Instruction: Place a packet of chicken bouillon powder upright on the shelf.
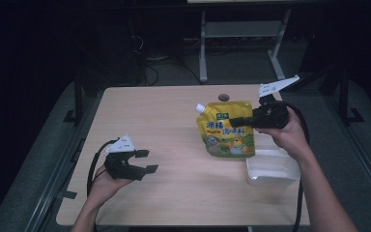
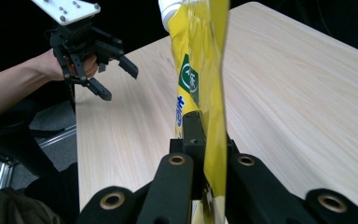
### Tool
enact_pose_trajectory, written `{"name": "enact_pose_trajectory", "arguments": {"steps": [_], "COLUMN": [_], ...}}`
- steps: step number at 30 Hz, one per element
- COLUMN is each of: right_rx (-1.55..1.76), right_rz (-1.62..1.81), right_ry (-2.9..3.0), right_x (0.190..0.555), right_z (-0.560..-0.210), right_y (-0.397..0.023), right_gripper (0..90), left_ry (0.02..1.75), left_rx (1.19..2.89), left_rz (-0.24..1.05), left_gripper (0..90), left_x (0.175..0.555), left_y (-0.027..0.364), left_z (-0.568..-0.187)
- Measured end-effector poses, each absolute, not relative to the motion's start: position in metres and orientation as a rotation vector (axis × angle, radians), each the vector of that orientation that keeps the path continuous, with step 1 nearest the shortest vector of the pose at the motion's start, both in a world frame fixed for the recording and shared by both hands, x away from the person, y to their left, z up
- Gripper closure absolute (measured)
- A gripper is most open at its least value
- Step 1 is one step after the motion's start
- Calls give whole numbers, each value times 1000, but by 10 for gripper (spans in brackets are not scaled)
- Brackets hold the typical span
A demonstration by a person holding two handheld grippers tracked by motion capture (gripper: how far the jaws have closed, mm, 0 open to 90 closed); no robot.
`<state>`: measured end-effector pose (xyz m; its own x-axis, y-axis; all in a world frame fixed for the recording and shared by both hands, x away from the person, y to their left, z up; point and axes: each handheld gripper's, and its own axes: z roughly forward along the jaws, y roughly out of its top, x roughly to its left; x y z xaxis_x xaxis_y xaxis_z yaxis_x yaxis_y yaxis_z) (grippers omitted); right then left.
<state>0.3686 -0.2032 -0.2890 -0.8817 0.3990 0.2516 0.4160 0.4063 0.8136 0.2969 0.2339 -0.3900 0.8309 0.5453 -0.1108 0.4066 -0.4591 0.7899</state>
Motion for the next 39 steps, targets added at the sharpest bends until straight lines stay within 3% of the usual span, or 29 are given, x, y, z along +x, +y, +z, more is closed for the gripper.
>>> {"name": "enact_pose_trajectory", "arguments": {"steps": [8,19,39], "right_rx": [-810,-887,-1074], "right_rz": [-1536,-1521,-1516], "right_ry": [-2630,-2654,-2660], "right_x": [371,374,383], "right_z": [-283,-280,-284], "right_y": [-223,-243,-283], "right_gripper": [898,898,897], "left_ry": [724,779,831], "left_rx": [2107,2121,2075], "left_rz": [228,239,249], "left_gripper": [248,241,236], "left_x": [292,288,285], "left_y": [243,261,275], "left_z": [-402,-423,-428]}}
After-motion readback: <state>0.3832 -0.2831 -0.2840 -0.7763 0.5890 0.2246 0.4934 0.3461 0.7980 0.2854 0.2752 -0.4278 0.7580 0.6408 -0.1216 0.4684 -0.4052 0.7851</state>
